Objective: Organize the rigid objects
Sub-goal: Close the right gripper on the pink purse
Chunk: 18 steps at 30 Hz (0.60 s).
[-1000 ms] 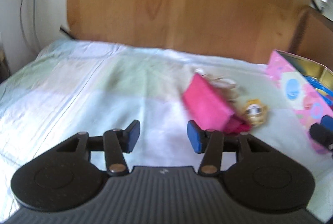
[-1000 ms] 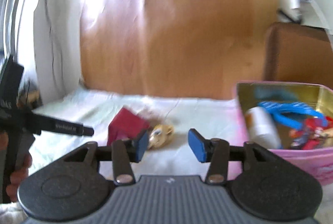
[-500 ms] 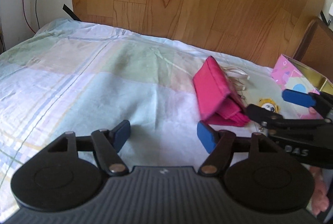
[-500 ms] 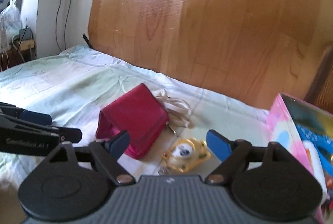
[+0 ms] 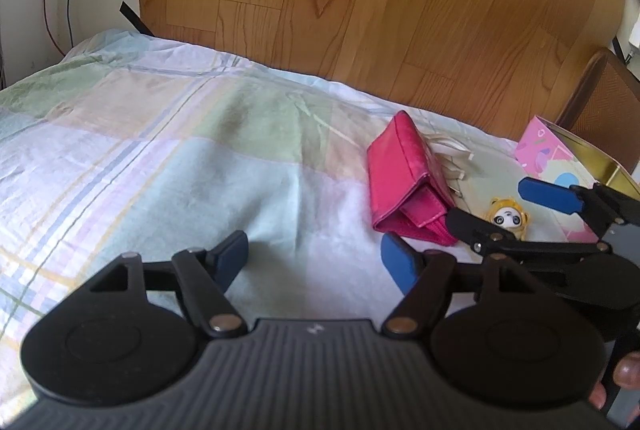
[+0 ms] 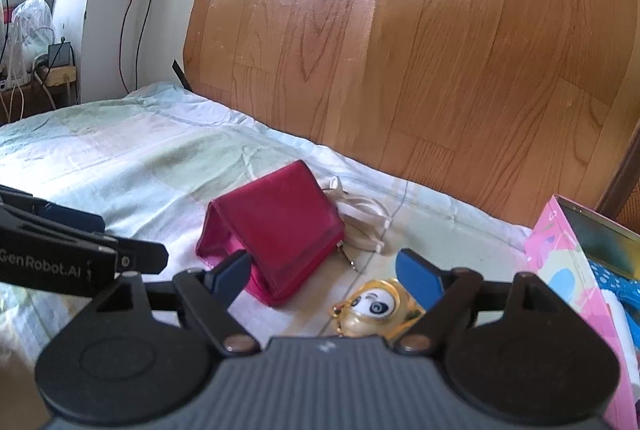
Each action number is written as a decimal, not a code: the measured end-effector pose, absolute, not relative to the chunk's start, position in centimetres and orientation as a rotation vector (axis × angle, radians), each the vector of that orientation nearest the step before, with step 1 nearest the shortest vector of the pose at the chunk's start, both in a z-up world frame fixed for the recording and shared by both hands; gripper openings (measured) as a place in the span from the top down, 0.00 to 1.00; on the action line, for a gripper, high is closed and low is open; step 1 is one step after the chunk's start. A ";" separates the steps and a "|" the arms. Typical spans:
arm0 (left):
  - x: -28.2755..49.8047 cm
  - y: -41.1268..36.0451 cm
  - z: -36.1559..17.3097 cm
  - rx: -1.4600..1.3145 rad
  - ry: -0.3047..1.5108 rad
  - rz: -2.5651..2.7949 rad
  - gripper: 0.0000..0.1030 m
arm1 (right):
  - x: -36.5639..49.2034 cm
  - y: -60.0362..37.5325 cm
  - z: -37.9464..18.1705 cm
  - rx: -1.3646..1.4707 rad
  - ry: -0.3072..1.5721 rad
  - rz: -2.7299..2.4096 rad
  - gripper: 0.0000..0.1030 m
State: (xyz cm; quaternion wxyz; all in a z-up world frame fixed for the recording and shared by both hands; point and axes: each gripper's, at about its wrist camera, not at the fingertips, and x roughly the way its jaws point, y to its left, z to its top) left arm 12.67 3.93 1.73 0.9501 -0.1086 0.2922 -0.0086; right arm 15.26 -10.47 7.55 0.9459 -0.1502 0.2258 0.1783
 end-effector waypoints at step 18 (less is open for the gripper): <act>11.5 6.1 2.6 -0.334 0.467 0.078 0.27 | 14.5 -14.7 10.7 0.072 0.431 0.402 0.22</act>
